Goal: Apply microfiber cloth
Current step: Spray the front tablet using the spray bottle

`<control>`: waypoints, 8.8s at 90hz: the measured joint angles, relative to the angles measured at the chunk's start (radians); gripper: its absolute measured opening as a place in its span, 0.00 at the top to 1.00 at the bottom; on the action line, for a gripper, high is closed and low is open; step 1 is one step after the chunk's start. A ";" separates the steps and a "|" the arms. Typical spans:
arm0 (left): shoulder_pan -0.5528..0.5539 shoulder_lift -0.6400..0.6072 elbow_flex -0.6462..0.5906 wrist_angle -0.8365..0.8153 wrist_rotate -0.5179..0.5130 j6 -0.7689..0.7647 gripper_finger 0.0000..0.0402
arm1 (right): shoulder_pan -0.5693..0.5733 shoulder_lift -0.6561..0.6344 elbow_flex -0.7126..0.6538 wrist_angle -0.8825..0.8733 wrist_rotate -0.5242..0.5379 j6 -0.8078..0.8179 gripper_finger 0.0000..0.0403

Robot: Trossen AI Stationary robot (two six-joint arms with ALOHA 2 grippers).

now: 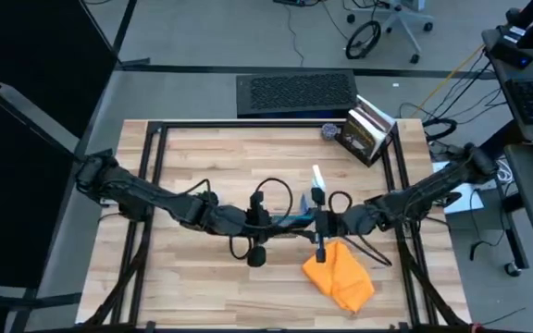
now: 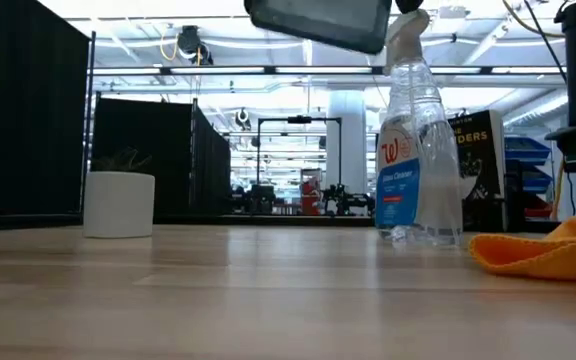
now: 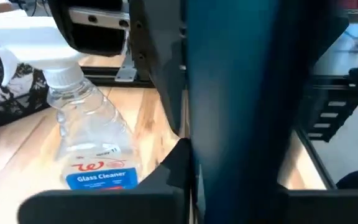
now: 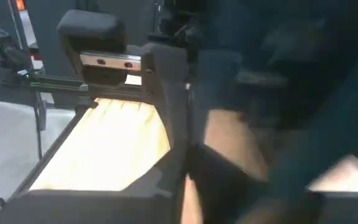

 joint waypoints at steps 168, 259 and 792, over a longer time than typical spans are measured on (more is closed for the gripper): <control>0.306 -0.241 -0.020 -0.270 -0.001 0.070 0.98 | -0.147 -0.598 -0.145 -0.865 0.199 0.377 0.12; 0.470 -0.125 -0.022 -0.140 0.153 0.097 0.98 | -0.579 -0.632 -0.464 -0.156 -0.543 -0.024 0.13; 0.187 0.136 -0.038 -0.176 -0.356 0.049 0.98 | -0.381 -0.493 -0.472 -0.625 -0.075 0.351 0.13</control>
